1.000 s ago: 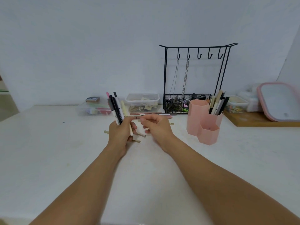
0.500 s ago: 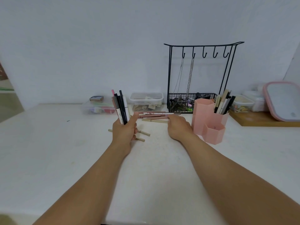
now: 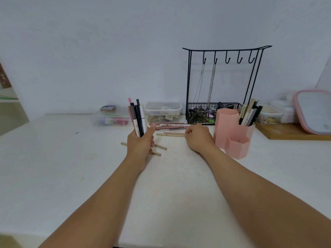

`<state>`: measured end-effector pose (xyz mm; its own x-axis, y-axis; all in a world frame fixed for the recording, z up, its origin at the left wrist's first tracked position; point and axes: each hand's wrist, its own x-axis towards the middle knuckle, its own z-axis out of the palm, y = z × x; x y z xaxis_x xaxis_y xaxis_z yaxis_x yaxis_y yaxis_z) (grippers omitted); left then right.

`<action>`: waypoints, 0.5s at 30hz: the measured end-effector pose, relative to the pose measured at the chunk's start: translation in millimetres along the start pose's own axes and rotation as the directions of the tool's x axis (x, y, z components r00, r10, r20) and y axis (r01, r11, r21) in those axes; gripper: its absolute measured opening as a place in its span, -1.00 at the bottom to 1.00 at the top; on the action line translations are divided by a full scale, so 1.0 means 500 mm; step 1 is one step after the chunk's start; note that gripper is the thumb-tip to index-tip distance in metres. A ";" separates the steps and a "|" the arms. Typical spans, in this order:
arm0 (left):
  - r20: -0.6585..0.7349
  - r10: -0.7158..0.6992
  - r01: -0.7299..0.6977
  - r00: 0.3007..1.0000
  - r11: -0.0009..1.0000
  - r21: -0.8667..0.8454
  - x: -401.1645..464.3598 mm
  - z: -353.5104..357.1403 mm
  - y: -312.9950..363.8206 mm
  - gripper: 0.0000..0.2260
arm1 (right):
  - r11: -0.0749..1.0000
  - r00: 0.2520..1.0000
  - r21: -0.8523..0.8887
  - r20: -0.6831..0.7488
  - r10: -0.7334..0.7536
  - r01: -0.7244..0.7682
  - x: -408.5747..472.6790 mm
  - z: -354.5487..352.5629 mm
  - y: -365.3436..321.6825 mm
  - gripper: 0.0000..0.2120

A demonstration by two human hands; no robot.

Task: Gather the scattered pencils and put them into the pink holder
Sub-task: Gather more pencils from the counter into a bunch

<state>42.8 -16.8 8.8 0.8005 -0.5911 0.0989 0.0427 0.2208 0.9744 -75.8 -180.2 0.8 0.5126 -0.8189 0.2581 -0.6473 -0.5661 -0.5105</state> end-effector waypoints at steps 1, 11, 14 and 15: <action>-0.002 0.001 -0.001 1.000 1.000 -0.002 0.001 0.000 0.000 -0.74 | 0.999 1.000 0.040 0.018 0.011 -0.011 0.000 -0.002 -0.003 -0.85; 0.000 -0.004 0.004 1.000 1.000 -0.013 -0.004 -0.004 0.005 -0.75 | 0.625 0.988 0.771 0.036 0.152 -0.124 -0.054 -0.021 -0.056 -0.93; 0.003 -0.009 0.009 1.000 0.999 -0.053 -0.010 -0.003 0.010 -0.80 | 0.343 0.972 0.912 0.190 0.136 -0.227 -0.078 -0.030 -0.095 -0.97; 0.004 -0.006 0.006 1.000 0.998 -0.060 -0.012 -0.003 0.012 -0.81 | 0.274 0.965 0.925 0.245 0.095 -0.262 -0.085 -0.025 -0.107 -0.96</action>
<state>39.0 -10.7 13.8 0.7979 -0.5954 0.0938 0.0838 0.2636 0.9610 -70.2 -116.4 27.4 0.5713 -0.8207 -0.0006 0.2102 0.1470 -0.9665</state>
